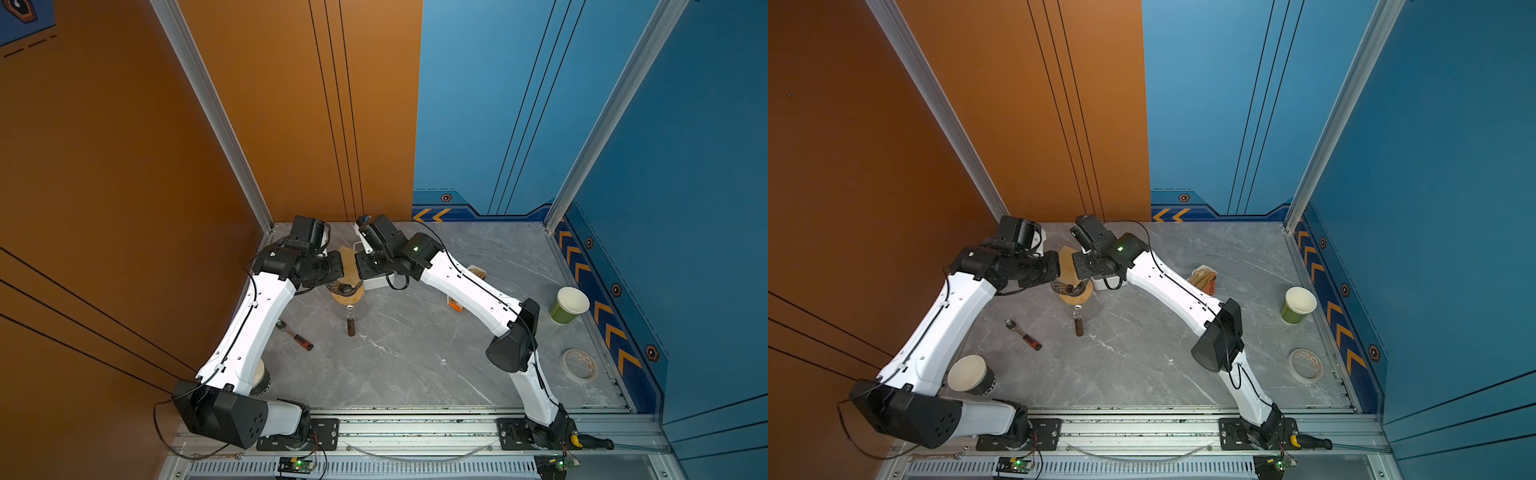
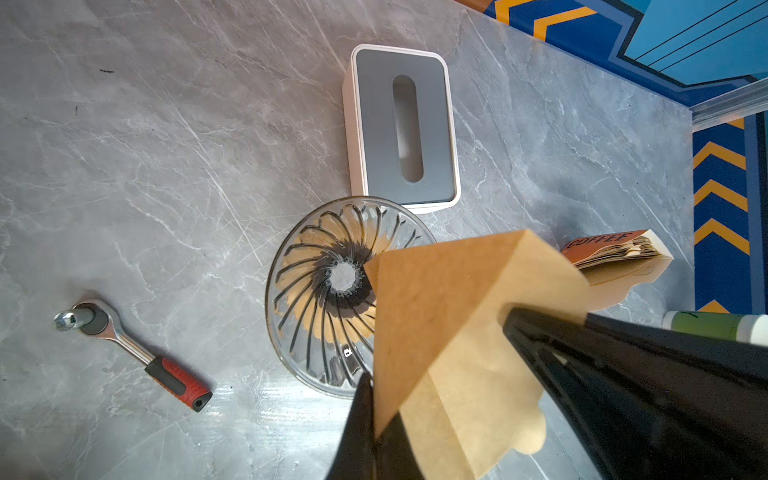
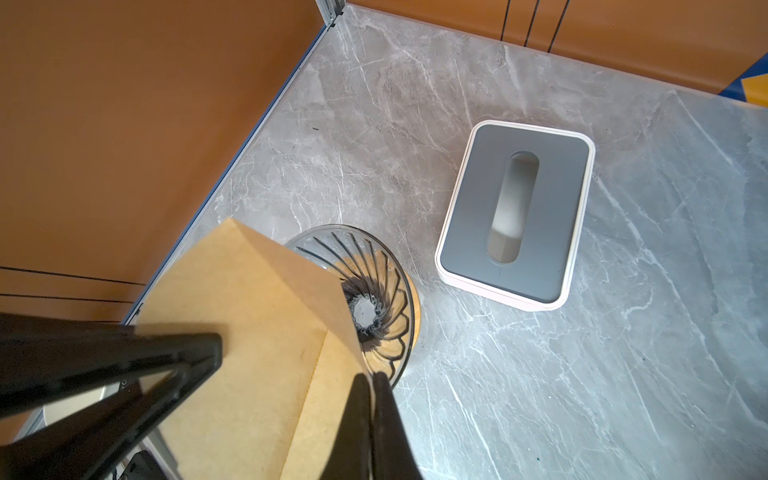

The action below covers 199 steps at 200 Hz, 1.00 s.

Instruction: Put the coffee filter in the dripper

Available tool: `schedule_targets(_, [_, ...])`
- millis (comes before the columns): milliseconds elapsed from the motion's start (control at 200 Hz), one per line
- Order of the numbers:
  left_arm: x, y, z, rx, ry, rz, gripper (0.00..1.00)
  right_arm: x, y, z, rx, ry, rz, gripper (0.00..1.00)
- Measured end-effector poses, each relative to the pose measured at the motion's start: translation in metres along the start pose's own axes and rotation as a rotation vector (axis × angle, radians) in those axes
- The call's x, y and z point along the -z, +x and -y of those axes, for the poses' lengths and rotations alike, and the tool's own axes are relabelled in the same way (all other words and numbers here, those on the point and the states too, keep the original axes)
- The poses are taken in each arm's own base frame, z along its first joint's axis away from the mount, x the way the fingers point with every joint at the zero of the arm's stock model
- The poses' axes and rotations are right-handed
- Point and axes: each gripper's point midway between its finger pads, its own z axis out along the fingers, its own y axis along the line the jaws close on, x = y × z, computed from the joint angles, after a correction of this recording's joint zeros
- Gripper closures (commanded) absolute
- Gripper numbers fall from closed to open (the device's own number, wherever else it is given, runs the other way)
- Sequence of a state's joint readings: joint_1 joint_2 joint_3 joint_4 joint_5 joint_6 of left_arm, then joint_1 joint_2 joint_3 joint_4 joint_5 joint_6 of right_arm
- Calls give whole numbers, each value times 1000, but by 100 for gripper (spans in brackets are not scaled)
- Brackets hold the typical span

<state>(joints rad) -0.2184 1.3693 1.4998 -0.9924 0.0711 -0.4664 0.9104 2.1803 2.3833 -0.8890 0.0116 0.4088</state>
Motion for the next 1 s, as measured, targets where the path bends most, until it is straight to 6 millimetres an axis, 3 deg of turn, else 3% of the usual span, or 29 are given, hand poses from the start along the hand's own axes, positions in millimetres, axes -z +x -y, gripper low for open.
schedule_targets(996, [-10,1,-9,-5,-11,-30,95,-9,6,10,-19,32,-27,100])
